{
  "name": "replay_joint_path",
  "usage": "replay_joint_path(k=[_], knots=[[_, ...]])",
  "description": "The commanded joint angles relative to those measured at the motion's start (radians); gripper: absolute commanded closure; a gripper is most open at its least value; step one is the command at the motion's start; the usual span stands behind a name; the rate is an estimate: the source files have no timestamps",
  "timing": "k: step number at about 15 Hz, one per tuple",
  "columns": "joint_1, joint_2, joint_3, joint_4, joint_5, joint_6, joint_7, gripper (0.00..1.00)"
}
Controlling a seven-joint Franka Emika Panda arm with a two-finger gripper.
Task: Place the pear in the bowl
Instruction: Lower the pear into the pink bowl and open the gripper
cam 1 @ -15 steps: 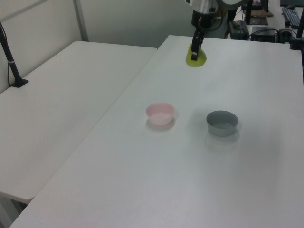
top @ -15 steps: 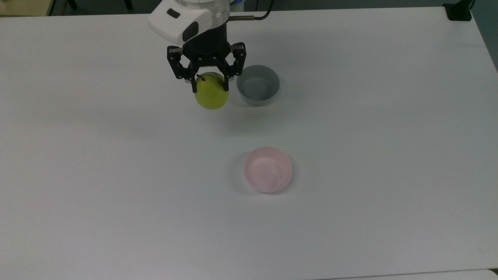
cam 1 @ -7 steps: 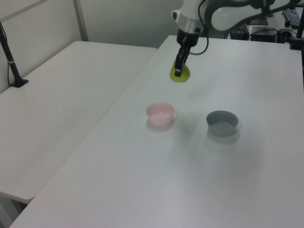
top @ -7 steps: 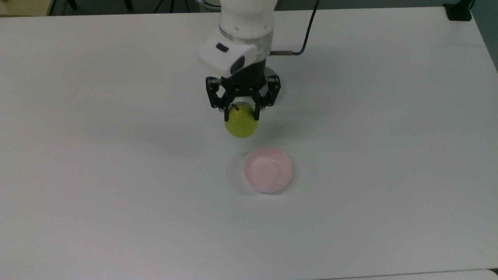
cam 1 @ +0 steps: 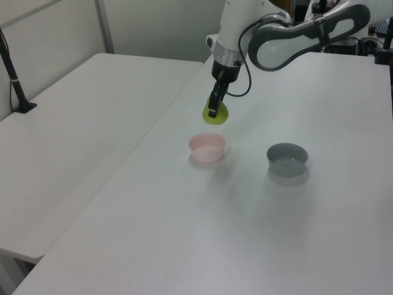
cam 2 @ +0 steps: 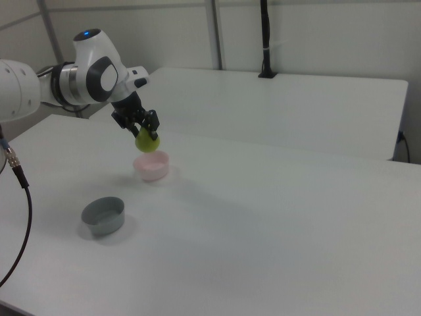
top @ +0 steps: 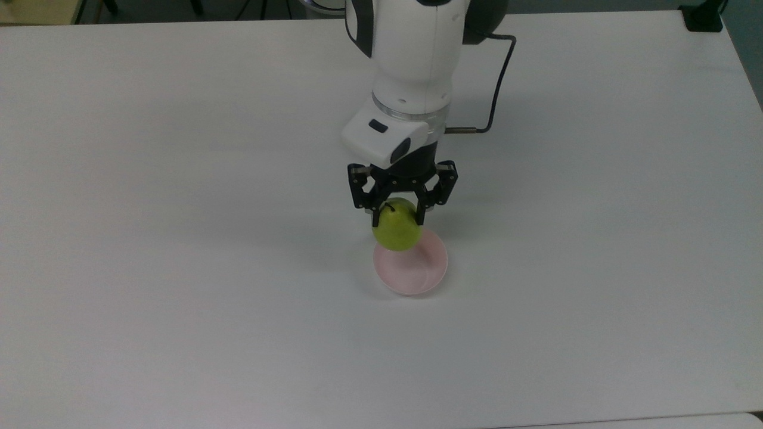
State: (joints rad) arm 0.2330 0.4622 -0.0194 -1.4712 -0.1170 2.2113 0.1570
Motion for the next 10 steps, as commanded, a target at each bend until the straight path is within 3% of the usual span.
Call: replay_joint_path(k=[1,8,9,10], knots=[[0.043,0.065,-0.019,0.038,-0.024,0.072,0.054,0.99],[0.057,0.142,-0.022,0.029,-0.098,0.120,0.084,0.99],[0.057,0.145,-0.020,0.029,-0.101,0.120,0.084,0.97],[0.057,0.147,-0.020,0.029,-0.101,0.120,0.084,0.85]])
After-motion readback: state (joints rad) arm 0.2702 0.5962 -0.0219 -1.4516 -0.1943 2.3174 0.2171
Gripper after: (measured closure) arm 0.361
